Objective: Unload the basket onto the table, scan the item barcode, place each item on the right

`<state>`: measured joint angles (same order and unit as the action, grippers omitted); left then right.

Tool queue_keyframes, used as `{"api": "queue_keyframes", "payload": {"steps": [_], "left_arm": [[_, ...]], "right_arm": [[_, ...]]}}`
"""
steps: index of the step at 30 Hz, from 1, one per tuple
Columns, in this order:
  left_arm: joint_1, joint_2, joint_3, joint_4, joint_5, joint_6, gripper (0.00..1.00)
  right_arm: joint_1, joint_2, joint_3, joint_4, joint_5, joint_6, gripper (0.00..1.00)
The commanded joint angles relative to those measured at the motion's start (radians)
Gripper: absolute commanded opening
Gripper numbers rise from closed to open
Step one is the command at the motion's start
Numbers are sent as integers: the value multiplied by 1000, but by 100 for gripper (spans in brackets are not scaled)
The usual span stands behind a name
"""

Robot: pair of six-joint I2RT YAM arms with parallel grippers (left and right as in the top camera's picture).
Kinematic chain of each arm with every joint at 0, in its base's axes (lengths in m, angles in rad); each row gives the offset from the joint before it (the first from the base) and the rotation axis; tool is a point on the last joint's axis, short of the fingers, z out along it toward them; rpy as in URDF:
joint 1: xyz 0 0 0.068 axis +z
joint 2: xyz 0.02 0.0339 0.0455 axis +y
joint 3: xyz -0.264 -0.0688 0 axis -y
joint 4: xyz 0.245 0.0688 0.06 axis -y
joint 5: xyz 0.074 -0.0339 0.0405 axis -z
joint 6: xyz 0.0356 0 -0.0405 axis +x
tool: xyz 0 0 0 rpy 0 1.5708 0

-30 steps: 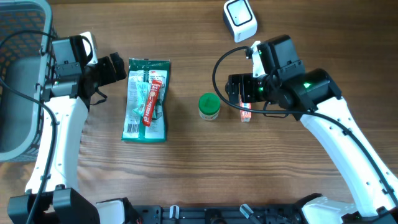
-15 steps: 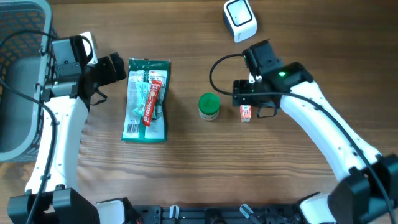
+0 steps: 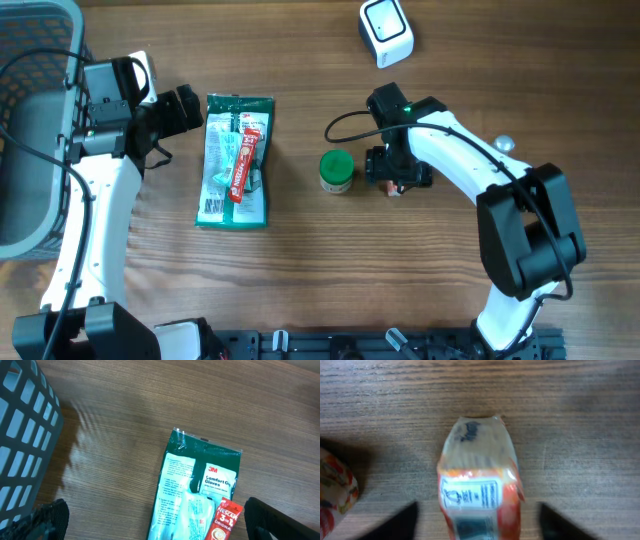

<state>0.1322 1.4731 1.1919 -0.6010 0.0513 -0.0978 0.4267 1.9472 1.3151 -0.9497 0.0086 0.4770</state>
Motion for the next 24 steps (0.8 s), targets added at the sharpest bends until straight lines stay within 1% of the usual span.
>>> {"api": "queue_keyframes", "payload": {"steps": [1,2,3,4,5,6,7,9,10,12,13,14,20,24], "left_arm": [[4,-14,14,3,8,16,100],[4,-14,14,3,8,16,100],[4,-14,14,3,8,16,100],[4,-14,14,3,8,16,100],[4,-14,14,3,8,16,100],[4,-14,14,3,8,16,100],[4,-14,14,3,8,16,100],[4,-14,14,3,8,16,100],[4,-14,14,3,8,16,100],[4,-14,14,3,8,16,100],[4,-14,14,3,8,16,100],[4,-14,14,3,8,16,100],[4,-14,14,3,8,16,100],[4,-14,14,3,8,16,100]], "right_arm": [[2,13,-7,10,18,0,35],[2,13,-7,11,19,0,33],[2,13,-7,12,23,0,37],[2,13,-7,14,22,-3,51],[2,13,-7,15,22,-5,60],[2,13,-7,18,23,-5,63],[2,13,-7,22,23,-5,61],[2,13,-7,35,31,-5,34],[2,13,-7,40,42,-3,30],[2,13,-7,40,48,-4,32],[1,13,-7,41,48,-4,36],[1,13,-7,41,48,-4,56],[-15,-4,-6,41,66,-6,59],[-45,-83,3,40,45,-8,62]]}}
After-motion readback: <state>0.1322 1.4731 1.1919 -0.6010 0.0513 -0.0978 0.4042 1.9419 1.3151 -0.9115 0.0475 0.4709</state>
